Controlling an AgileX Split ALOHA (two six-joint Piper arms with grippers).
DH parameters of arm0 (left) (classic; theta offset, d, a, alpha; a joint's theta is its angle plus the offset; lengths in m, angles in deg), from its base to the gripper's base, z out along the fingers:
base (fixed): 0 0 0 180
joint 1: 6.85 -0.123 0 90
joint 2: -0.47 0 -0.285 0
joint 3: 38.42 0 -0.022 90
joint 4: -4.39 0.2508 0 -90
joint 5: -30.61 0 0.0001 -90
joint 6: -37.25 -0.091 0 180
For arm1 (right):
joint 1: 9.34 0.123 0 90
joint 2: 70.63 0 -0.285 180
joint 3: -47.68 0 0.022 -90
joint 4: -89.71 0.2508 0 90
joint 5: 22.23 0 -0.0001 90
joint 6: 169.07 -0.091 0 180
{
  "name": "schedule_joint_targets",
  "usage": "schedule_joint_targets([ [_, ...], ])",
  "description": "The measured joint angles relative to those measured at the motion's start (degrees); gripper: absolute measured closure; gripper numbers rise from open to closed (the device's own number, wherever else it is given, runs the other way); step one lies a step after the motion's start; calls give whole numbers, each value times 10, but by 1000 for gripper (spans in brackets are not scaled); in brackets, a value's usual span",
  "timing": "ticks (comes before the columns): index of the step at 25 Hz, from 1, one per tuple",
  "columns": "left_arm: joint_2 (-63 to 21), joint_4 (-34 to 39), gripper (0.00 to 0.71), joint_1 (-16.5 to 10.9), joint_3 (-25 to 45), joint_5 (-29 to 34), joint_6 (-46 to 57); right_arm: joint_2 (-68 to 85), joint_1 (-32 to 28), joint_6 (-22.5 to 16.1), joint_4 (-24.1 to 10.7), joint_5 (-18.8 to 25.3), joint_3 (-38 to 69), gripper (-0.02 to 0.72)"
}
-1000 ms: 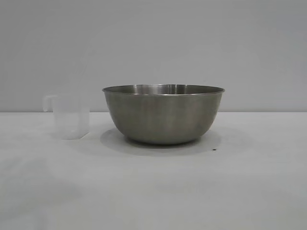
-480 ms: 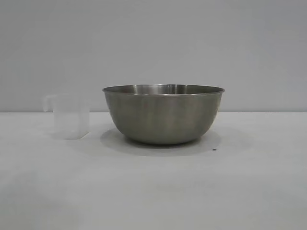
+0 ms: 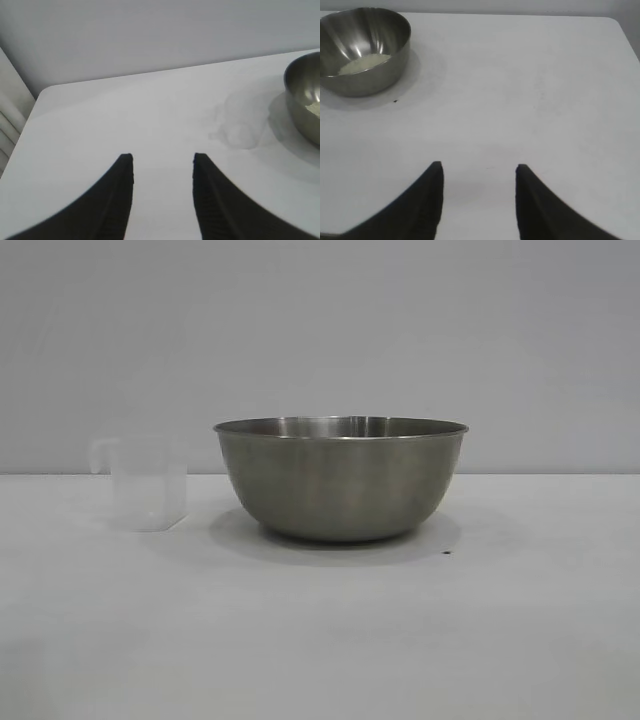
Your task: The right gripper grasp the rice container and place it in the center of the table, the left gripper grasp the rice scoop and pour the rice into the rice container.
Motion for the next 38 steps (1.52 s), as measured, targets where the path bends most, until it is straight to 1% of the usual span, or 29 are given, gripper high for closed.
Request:
schedule_joint_targets([
  [4,-40,0,459,0,0,39,0,0,0,0,0,0,0,432],
  [6,-60,0,459,0,-3,70,1,0,0,0,0,0,0,432],
  [10,-101,0,459,0,-36,144,2,0,0,0,0,0,0,432],
  [14,-146,0,459,0,-60,192,5,0,0,0,0,0,0,432],
  [23,-251,5,459,0,-70,300,34,0,0,0,0,0,0,432],
  [29,-264,33,459,0,-93,386,59,0,0,0,0,0,0,432],
  [35,-265,36,459,0,-98,414,68,0,0,0,0,0,0,432],
  [38,-265,42,459,0,-98,415,73,0,0,0,0,0,0,432],
])
